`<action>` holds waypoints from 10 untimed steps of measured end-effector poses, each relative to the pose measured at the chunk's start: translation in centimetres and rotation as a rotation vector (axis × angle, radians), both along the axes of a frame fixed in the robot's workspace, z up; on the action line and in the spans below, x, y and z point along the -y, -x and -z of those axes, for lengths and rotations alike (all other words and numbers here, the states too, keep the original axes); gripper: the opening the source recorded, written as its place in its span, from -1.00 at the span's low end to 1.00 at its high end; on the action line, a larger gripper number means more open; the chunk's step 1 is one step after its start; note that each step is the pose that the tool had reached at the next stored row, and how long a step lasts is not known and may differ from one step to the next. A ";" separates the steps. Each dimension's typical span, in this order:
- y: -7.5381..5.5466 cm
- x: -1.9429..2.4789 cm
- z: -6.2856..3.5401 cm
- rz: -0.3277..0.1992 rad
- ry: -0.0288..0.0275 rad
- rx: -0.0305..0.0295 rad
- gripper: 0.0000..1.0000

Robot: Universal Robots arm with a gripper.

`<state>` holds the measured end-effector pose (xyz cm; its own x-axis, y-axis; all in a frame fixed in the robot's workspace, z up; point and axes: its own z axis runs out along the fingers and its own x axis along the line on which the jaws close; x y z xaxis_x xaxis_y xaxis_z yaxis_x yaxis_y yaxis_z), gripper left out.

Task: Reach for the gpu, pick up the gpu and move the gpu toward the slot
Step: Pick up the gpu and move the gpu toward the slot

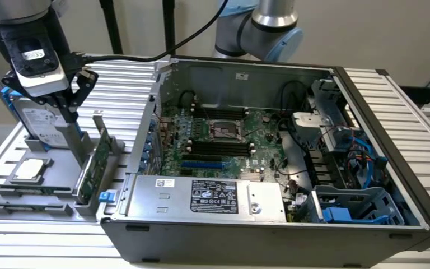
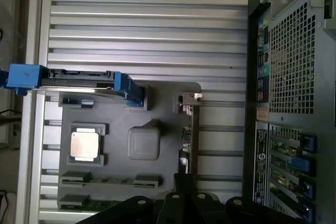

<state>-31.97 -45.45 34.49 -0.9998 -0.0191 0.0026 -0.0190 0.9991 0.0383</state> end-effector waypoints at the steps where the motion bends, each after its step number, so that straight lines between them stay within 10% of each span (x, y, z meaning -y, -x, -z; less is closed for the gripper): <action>1: 0.0 0.00 0.00 0.000 0.0000 0.0000 -0.79; 10: 0.0 0.00 0.00 0.000 -0.0001 0.0000 -0.76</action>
<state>-31.97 -45.44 34.49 -0.9998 -0.0191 0.0026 -0.0190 0.9991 0.0384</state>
